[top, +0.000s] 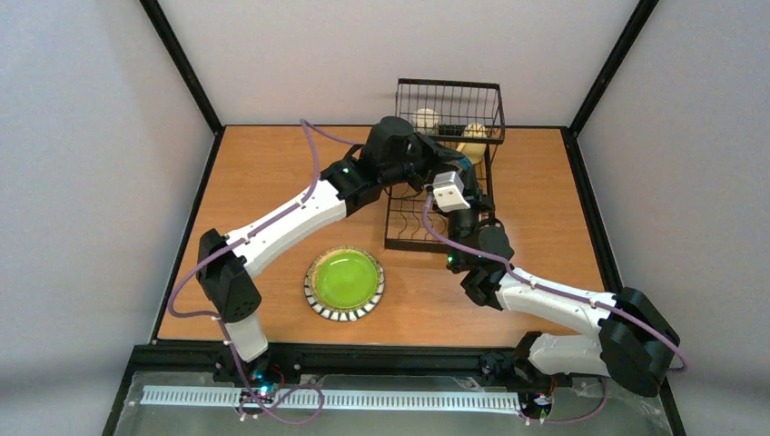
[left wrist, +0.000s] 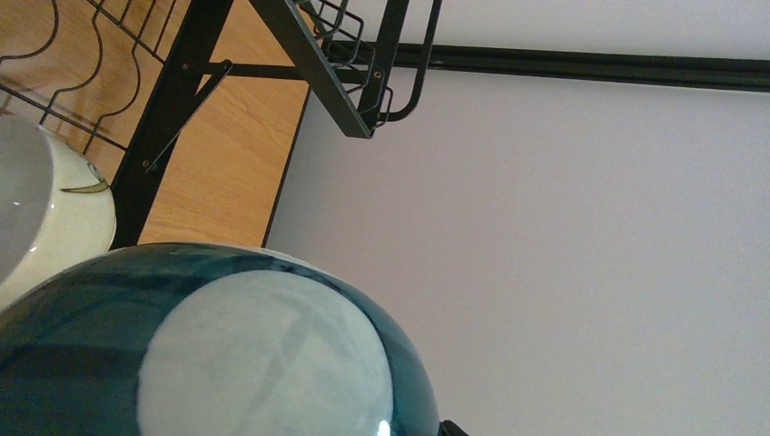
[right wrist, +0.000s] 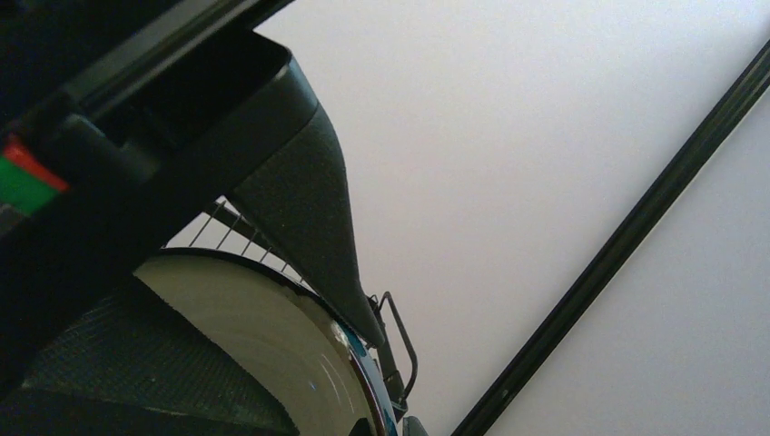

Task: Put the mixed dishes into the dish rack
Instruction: Pass from the right arm to the left

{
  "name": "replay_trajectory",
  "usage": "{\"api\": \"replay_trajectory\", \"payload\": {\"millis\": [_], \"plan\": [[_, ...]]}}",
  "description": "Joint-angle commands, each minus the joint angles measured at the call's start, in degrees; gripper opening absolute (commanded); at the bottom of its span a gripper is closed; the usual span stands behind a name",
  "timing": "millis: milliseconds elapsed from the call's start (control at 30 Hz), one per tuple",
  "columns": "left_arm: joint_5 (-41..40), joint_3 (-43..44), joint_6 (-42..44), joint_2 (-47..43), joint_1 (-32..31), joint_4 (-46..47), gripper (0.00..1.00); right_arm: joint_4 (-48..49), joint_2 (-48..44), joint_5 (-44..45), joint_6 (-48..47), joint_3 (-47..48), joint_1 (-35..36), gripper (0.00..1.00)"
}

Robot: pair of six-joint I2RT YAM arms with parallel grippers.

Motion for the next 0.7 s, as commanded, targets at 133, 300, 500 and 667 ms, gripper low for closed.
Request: {"api": "replay_trajectory", "payload": {"millis": [133, 300, 500, 667], "plan": [[-1.3, 1.7, 0.8, 1.0, 0.0, 4.1, 0.38, 13.1, -0.9, -1.4, 0.1, 0.4, 1.1, 0.02], [-0.9, 1.4, 1.3, 1.3, -0.3, 5.4, 0.17, 12.2, -1.1, -1.3, 0.9, 0.4, 1.1, 0.02], [-0.2, -0.1, 2.0, 1.3, -0.4, 8.0, 0.0, 11.5, -1.3, -1.1, 1.7, 0.5, 1.1, 0.02], [0.0, -3.2, 2.1, 0.4, -0.4, 11.4, 0.0, 10.4, -1.3, -0.8, 2.9, 0.5, 1.1, 0.02]]}}
